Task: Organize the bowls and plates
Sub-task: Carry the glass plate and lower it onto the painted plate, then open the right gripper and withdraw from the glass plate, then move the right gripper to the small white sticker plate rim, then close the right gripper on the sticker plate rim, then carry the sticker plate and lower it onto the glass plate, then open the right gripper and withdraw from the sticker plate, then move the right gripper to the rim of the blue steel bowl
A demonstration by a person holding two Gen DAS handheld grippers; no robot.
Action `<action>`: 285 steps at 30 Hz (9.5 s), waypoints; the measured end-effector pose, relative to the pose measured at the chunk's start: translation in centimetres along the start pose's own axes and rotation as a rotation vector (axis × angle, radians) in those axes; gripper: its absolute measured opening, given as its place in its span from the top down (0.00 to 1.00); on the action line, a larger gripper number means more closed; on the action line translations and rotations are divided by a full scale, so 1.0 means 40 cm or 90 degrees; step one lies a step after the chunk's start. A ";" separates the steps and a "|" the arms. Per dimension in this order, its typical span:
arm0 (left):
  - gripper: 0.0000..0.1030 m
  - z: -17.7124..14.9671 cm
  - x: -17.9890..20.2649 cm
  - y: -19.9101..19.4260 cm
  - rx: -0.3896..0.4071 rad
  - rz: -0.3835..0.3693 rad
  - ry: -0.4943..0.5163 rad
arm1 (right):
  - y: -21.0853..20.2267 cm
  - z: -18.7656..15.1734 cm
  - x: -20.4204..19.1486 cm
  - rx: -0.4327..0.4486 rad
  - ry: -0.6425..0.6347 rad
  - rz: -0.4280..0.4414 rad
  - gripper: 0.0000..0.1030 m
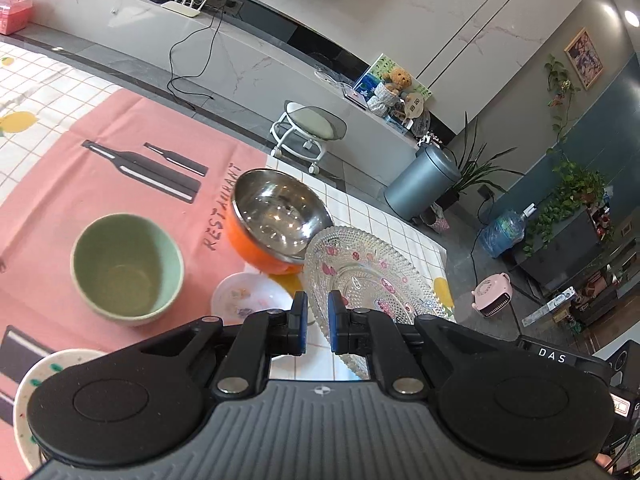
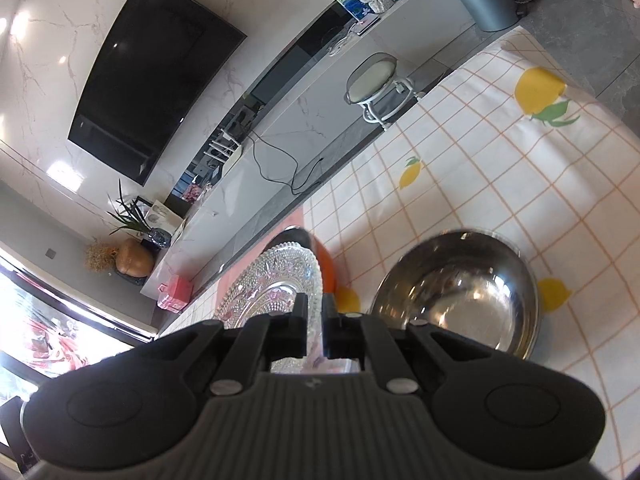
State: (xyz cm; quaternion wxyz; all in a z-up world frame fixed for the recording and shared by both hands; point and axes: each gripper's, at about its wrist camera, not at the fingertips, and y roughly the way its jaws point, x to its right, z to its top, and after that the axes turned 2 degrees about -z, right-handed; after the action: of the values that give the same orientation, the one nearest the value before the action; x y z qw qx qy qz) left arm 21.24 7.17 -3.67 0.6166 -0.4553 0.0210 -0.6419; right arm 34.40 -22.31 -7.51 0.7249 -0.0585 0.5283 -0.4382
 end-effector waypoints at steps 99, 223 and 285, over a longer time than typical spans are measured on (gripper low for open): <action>0.63 -0.077 -0.158 0.024 -0.053 0.032 0.018 | 0.116 -0.350 -0.109 0.007 -0.238 -0.193 0.50; 0.67 -0.206 -0.330 -0.172 -0.083 0.153 -0.063 | 0.164 -0.592 -0.243 -0.092 -0.234 -0.132 0.72; 0.37 -0.149 0.160 0.259 -0.122 0.023 0.070 | -0.052 -0.112 0.138 0.136 -0.086 -0.282 0.38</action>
State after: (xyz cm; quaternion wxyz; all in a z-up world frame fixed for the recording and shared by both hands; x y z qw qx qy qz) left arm 26.72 -3.69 -9.68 0.5797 -0.4757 0.1241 -0.6498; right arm 29.87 -25.72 -12.26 0.6466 -0.1247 0.4038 -0.6351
